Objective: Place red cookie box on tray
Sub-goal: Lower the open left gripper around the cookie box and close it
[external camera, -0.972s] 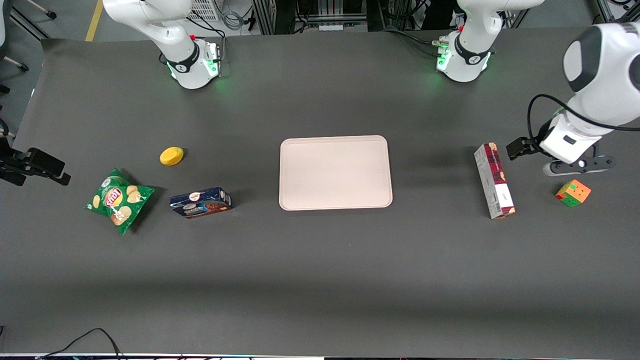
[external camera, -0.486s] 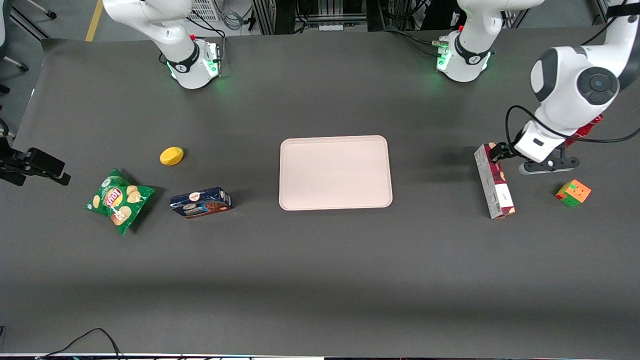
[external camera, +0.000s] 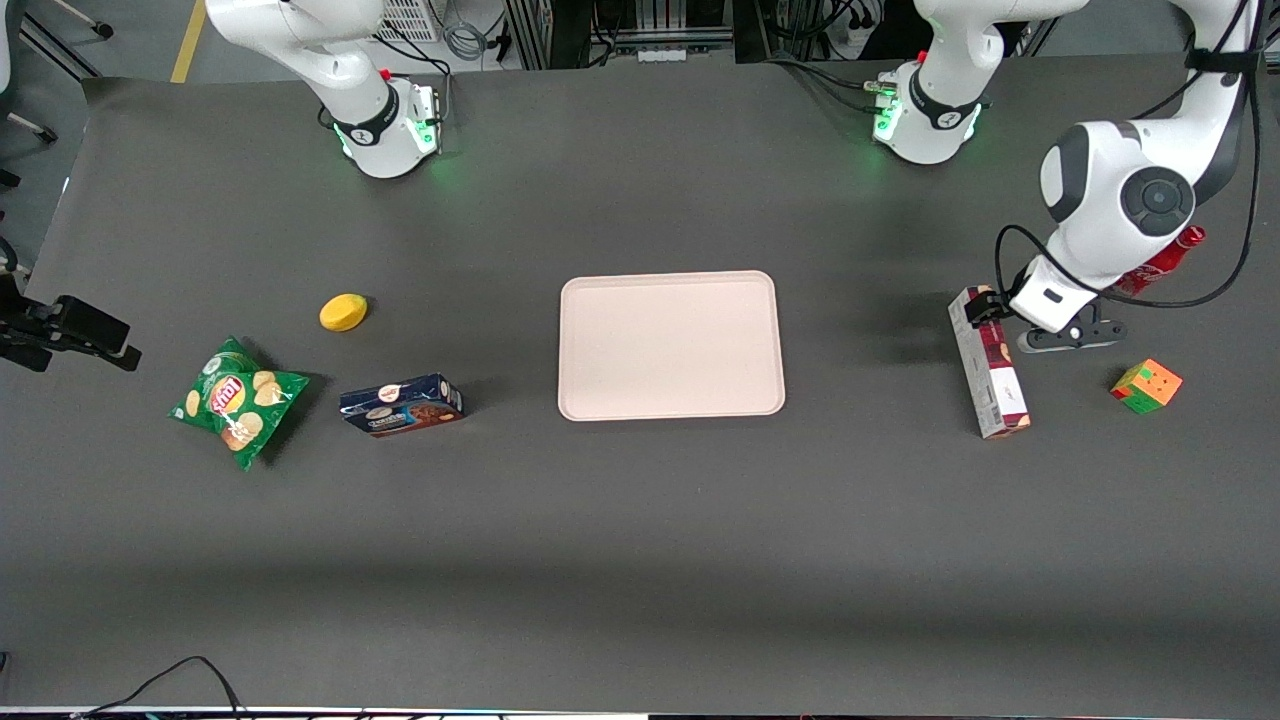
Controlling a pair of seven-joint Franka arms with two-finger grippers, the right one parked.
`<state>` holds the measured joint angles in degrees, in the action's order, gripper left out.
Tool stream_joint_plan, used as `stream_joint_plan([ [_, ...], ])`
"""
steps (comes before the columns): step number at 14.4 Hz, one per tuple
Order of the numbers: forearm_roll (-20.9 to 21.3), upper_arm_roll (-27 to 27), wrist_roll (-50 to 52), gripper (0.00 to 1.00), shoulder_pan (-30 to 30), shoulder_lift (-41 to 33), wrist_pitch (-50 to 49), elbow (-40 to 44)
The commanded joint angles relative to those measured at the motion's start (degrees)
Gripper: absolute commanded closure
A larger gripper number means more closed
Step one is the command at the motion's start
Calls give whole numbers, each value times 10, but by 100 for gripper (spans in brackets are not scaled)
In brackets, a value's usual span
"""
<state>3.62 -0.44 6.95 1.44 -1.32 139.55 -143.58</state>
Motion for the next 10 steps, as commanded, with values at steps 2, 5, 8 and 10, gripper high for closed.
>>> stream_joint_plan([
  [2, 1, 12, -4, 0, 1, 59, 41, 6],
  [5, 0, 12, -4, 0, 1, 87, 42, 18],
  [8, -3, 12, -4, 0, 1, 129, 77, 22],
  [10, -4, 12, -3, 0, 1, 156, 85, 36],
])
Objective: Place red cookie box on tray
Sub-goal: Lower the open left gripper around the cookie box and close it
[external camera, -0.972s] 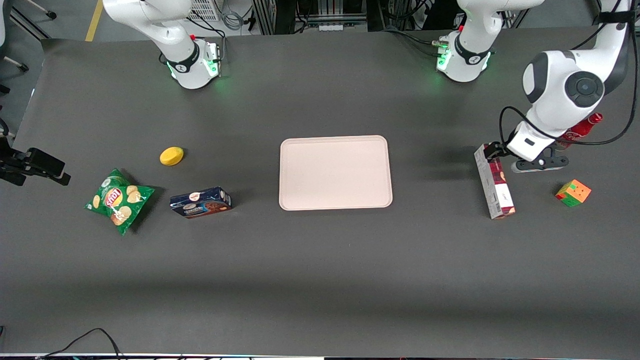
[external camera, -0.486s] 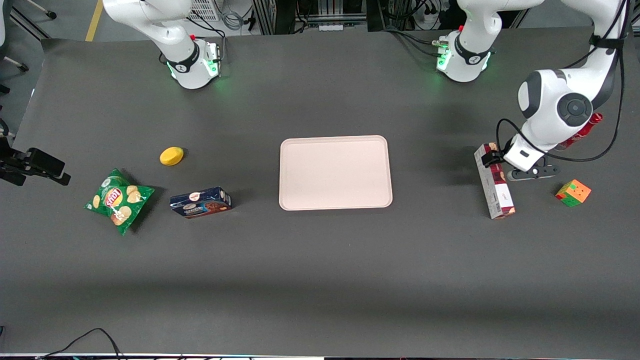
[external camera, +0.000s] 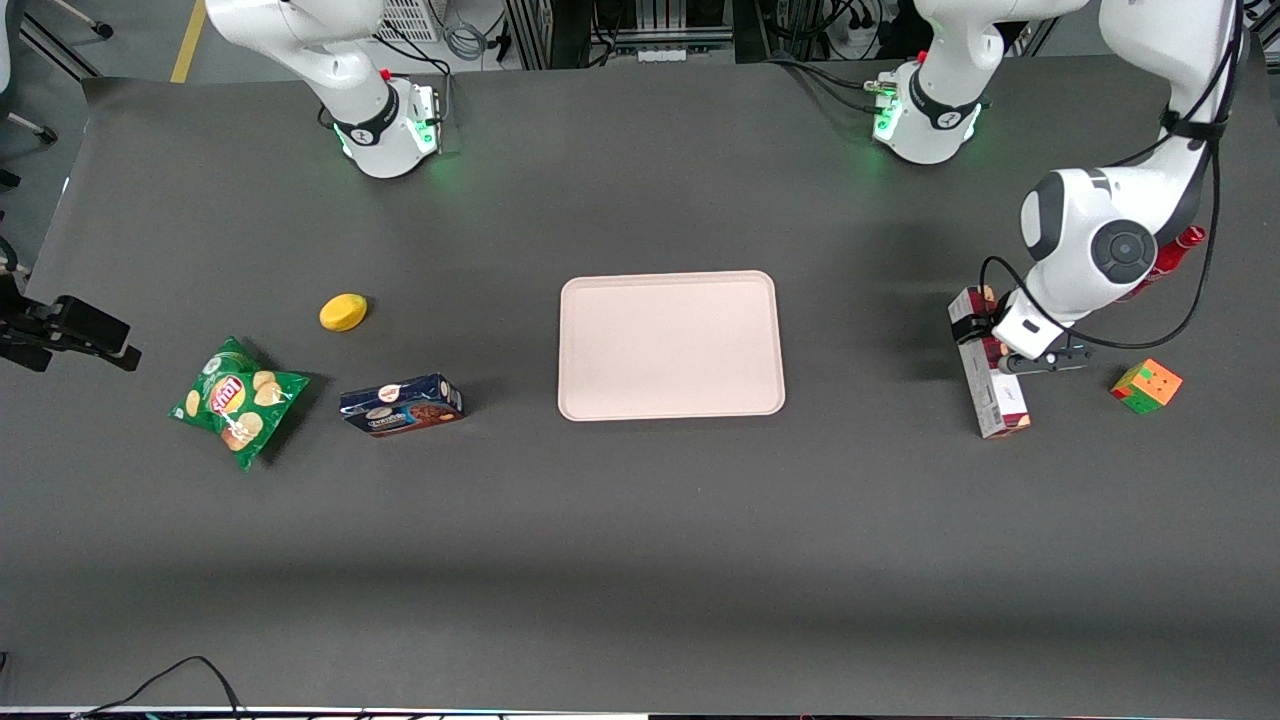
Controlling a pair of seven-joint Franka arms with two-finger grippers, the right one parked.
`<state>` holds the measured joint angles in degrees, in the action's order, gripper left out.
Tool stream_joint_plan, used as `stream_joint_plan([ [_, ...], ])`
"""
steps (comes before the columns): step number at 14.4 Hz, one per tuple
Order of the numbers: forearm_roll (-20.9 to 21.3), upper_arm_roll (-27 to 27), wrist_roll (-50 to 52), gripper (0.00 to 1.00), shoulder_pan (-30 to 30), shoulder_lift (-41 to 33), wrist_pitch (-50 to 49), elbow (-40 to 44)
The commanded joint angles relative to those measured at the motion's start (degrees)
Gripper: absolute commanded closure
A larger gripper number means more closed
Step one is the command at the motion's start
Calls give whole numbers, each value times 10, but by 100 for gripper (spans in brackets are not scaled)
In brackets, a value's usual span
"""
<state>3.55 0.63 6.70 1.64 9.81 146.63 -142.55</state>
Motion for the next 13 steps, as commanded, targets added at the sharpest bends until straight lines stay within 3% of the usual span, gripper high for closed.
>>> stream_joint_plan([
  [1, -3, 2, 0, 0, -1, 57, 15, 34],
  [7, -5, 2, 0, 0, -1, 73, 15, 45],
  [8, -5, 2, 1, 4, -1, 73, 14, 47],
  [9, -5, 2, 1, 31, -1, 72, 7, 51],
  [10, -5, 2, -1, 67, -1, 72, 2, 57],
  [12, -5, 0, 11, 100, -3, 71, -20, 70],
  [13, -5, 0, 17, 100, -4, 70, -50, 90],
])
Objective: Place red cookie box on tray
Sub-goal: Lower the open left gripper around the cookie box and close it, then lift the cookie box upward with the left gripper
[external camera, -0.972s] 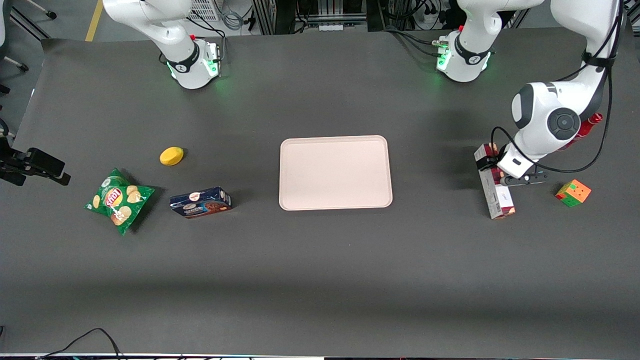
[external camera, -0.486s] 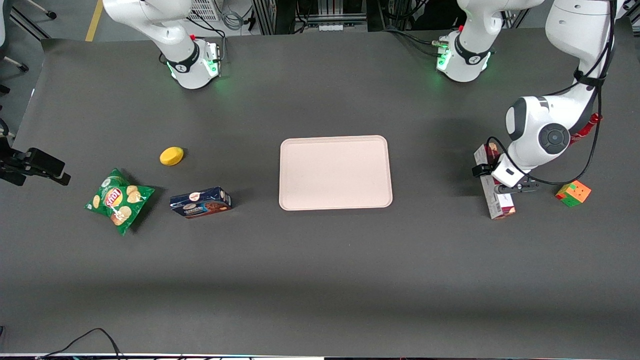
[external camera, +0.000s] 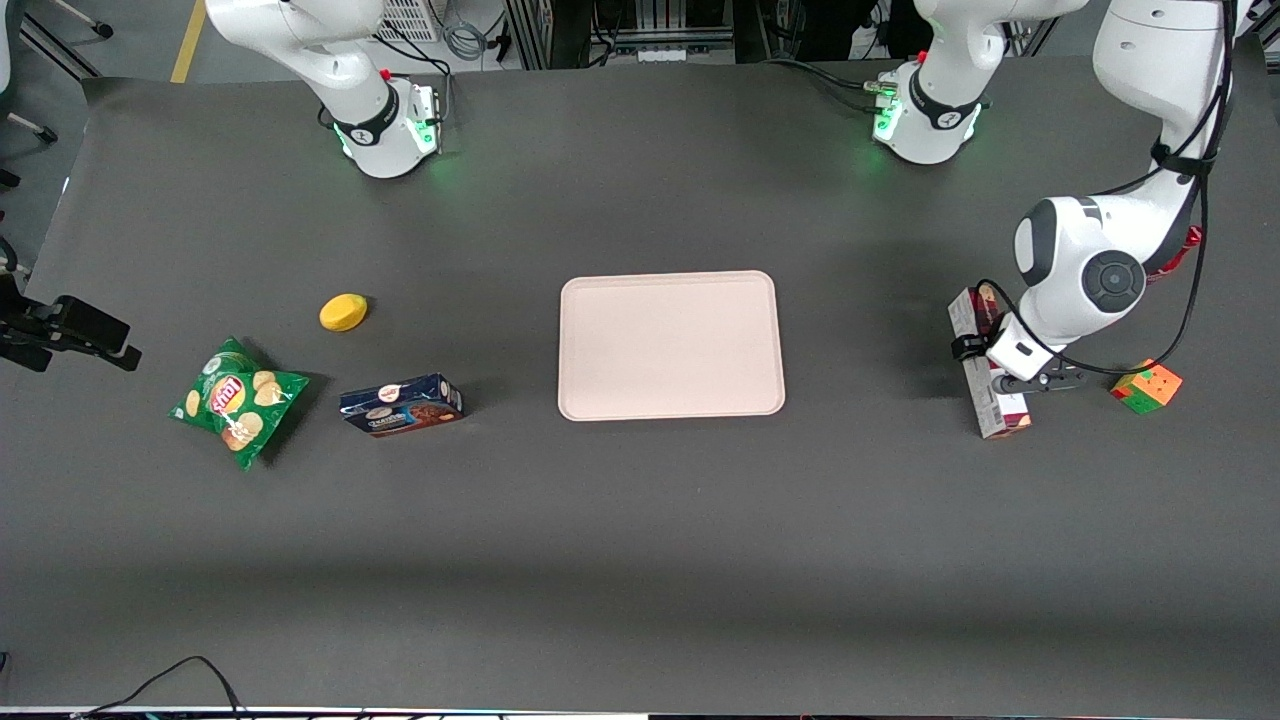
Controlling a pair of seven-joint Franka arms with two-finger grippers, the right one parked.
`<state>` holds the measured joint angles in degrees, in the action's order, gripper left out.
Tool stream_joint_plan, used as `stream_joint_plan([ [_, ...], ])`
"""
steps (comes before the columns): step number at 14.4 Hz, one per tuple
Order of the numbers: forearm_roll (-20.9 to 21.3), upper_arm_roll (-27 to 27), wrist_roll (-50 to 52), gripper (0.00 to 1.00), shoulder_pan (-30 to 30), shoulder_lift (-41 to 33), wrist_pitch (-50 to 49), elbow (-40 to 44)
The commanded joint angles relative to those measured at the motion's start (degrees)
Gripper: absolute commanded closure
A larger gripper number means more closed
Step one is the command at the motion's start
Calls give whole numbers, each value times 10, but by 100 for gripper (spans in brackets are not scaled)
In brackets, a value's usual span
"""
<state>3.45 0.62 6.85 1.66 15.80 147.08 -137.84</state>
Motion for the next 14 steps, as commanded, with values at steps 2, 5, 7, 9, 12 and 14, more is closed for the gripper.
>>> stream_joint_plan([
  [2, -4, -1, 16, 100, -5, 10, -150, 104],
  [5, -3, -3, 16, 100, -7, 4, -304, 209],
  [7, -3, -5, 16, 100, -10, -15, -398, 281],
  [9, -4, -11, 15, 100, -8, -40, -454, 335],
  [12, -12, -28, 14, 100, -10, -58, -522, 427],
  [14, -13, -40, 14, 100, -10, -58, -561, 481],
])
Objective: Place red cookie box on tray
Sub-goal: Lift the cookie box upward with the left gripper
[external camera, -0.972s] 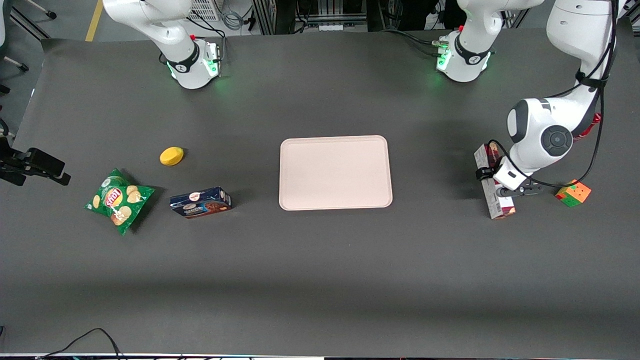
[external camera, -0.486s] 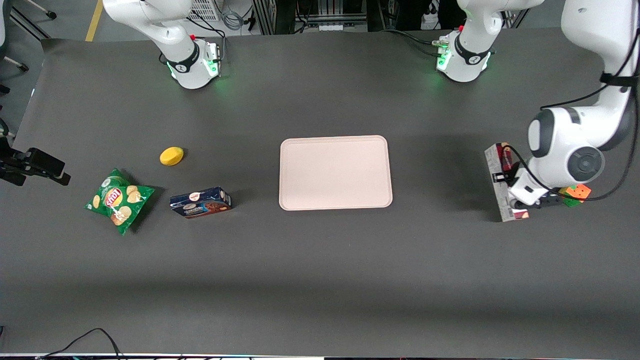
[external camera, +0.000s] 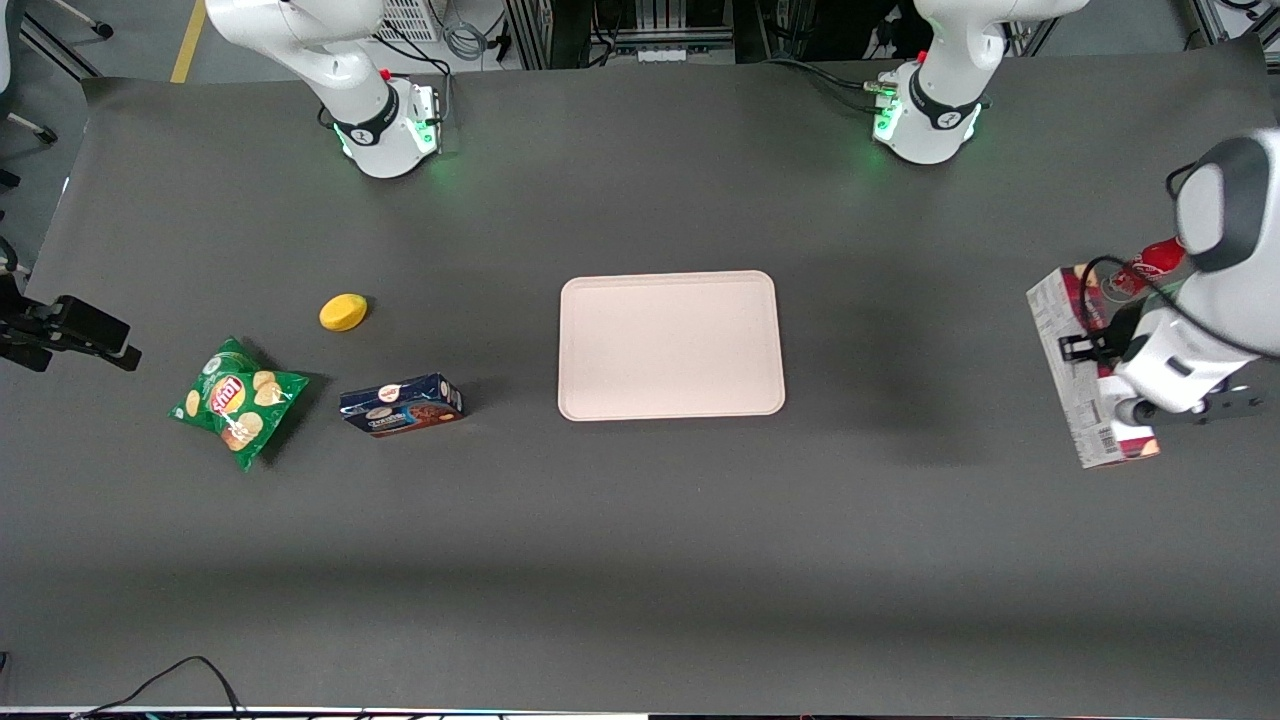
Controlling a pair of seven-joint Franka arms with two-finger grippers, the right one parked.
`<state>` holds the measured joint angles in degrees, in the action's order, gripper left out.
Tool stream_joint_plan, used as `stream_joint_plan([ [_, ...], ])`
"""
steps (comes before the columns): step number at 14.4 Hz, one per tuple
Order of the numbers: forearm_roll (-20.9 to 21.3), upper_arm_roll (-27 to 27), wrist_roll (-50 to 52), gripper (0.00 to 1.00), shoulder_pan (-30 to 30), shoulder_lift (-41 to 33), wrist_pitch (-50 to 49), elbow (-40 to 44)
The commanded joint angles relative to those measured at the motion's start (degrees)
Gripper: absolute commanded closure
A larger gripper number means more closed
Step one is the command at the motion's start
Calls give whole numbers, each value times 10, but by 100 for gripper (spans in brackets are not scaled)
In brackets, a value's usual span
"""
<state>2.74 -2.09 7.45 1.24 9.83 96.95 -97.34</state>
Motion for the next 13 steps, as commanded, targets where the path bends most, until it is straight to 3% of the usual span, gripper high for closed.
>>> stream_joint_plan([
  [1, -7, -14, 9, 100, -5, 1, -66, 85],
  [4, -25, -41, 51, 100, -5, -8, -68, 84],
  [8, -26, -132, 201, 100, -6, -30, -69, 61],
  [13, -25, -255, 272, 100, -7, -30, -5, 21],
])
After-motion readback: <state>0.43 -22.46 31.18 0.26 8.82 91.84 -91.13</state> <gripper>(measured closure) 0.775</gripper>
